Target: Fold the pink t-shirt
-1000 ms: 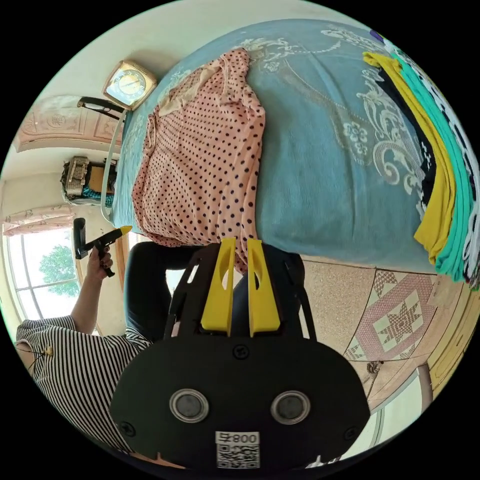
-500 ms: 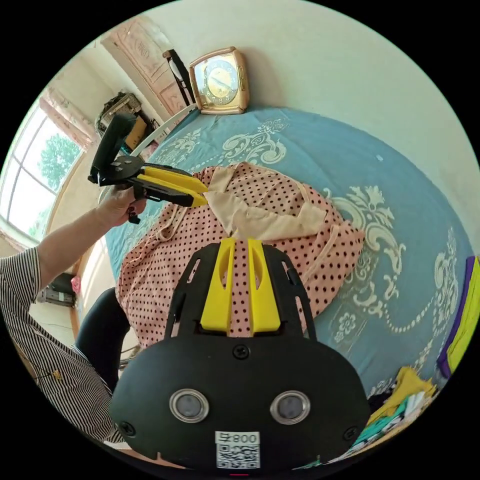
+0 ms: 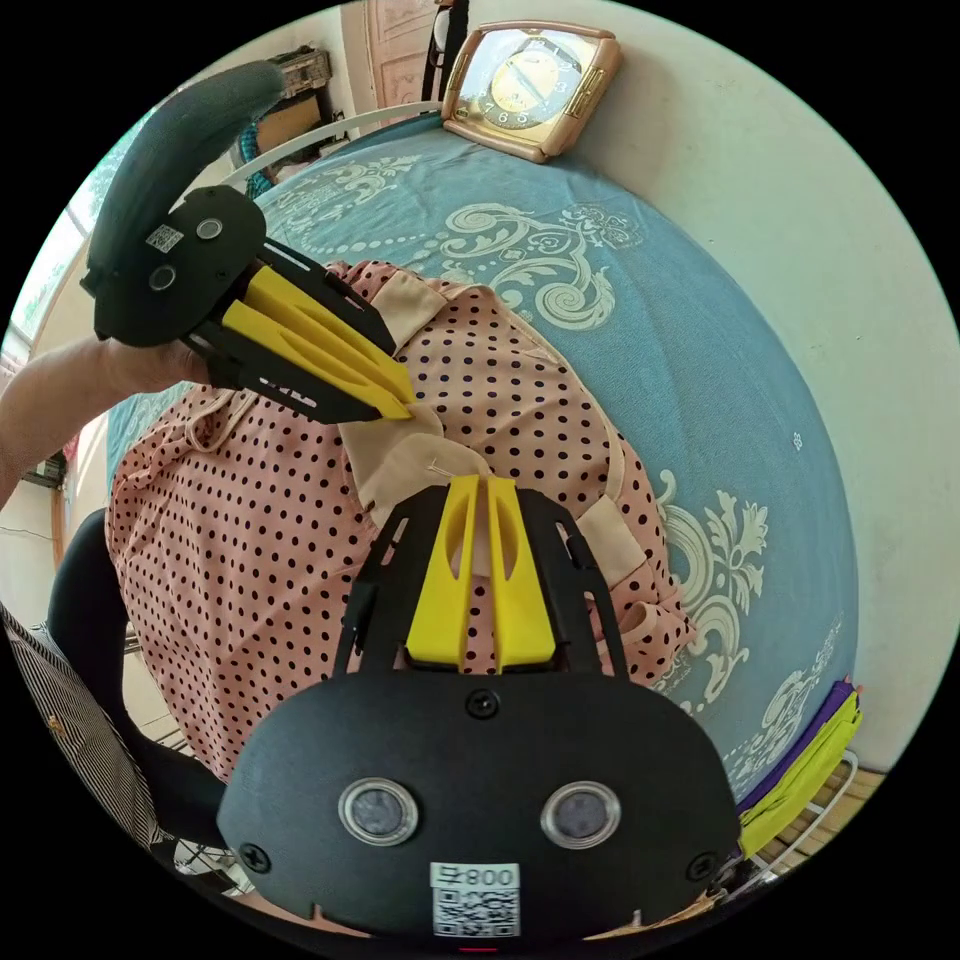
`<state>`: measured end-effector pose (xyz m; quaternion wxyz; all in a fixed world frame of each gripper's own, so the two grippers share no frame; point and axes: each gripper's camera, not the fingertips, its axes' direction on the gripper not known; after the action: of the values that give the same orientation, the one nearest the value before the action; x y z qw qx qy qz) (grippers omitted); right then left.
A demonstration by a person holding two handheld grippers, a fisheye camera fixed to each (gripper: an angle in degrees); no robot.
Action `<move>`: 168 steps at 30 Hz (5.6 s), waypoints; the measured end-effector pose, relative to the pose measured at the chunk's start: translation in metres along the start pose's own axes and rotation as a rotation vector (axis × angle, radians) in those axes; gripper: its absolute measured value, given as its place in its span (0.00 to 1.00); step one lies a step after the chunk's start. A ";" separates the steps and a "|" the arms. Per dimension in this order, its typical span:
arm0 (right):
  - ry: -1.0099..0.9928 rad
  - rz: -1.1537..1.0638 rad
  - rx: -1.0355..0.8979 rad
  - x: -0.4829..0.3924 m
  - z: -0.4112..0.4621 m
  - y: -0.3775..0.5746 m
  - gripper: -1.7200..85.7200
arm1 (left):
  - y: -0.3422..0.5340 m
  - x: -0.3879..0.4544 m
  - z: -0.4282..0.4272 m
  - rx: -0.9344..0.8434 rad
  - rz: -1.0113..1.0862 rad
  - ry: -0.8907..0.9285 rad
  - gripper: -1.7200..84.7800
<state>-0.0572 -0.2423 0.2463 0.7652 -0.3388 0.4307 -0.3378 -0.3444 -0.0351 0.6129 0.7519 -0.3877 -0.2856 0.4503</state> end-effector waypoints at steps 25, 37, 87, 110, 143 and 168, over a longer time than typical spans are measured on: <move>-0.298 0.221 0.268 0.042 -0.076 0.096 0.02 | 0.050 -0.021 -0.035 0.210 -0.106 0.133 0.06; -0.018 0.390 0.113 0.109 -0.046 0.022 0.02 | 0.001 -0.094 -0.011 0.124 -0.359 -0.075 0.02; -0.117 0.566 0.160 0.142 -0.015 0.054 0.02 | 0.070 -0.055 -0.068 0.114 -0.339 -0.087 0.02; -0.291 0.610 0.203 0.021 -0.051 0.261 0.02 | 0.332 0.037 -0.164 0.172 -0.604 0.180 0.08; -0.442 0.779 -0.249 -0.189 0.048 0.381 0.11 | 0.478 0.186 -0.087 -0.261 -0.943 0.506 0.18; -0.513 0.775 -0.052 -0.193 0.005 0.438 0.02 | 0.494 0.232 -0.164 -0.114 -0.843 0.452 0.02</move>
<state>-0.0318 0.1524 -0.0237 0.9081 -0.2445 0.3307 0.0787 -0.3414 0.2653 0.1284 0.8898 -0.3666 -0.2716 -0.0057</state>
